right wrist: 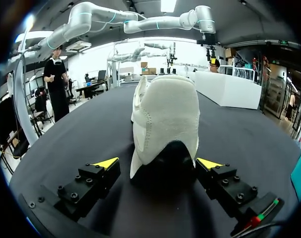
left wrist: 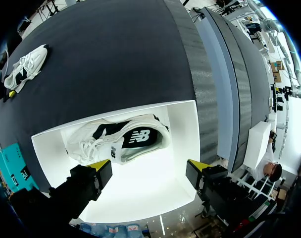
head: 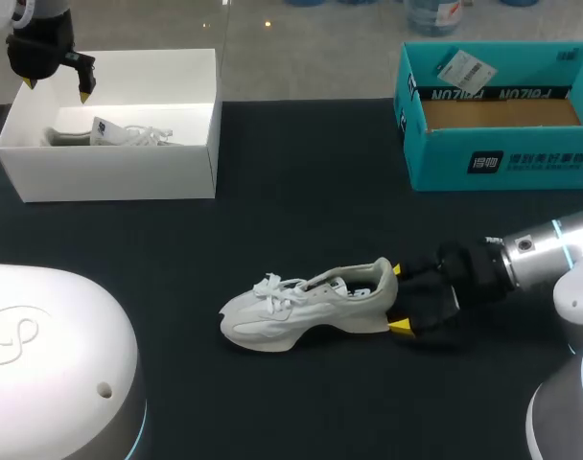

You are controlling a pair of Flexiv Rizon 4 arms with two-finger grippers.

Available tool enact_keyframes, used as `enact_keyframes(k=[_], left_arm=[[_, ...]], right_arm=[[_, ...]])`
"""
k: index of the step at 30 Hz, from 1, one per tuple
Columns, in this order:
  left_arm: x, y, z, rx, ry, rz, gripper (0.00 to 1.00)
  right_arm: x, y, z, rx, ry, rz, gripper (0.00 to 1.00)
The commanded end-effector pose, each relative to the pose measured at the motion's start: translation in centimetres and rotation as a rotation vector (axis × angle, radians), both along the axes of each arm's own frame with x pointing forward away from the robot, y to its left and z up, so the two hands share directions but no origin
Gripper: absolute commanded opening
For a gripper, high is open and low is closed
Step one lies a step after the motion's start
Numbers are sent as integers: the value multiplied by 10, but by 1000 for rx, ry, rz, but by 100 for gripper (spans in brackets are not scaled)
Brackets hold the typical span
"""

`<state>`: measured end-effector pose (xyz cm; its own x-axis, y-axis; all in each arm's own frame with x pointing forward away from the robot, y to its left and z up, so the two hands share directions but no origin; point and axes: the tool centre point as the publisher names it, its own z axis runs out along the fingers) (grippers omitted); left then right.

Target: Take the shoe out of the shoebox, open the shoe tongue, remove and reinsert the insole, then place the shoe into the shoebox

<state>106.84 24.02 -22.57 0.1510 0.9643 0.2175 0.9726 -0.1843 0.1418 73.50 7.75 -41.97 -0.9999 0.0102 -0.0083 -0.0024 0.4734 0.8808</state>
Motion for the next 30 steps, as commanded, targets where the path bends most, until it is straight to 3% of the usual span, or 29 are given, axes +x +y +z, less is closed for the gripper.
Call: enact_keyframes(k=[1,19,30], left_arm=[[-1,0,0,1,-2,-1,100],[-1,0,0,1,-2,-1,100],[-1,0,0,1,-2,-1,100]], right_arm=[[-7,2,2,3,-10,-14,100],[-22,8,0,17,-13,-43,100],[-17,12,-8,27,-13,-52,100]])
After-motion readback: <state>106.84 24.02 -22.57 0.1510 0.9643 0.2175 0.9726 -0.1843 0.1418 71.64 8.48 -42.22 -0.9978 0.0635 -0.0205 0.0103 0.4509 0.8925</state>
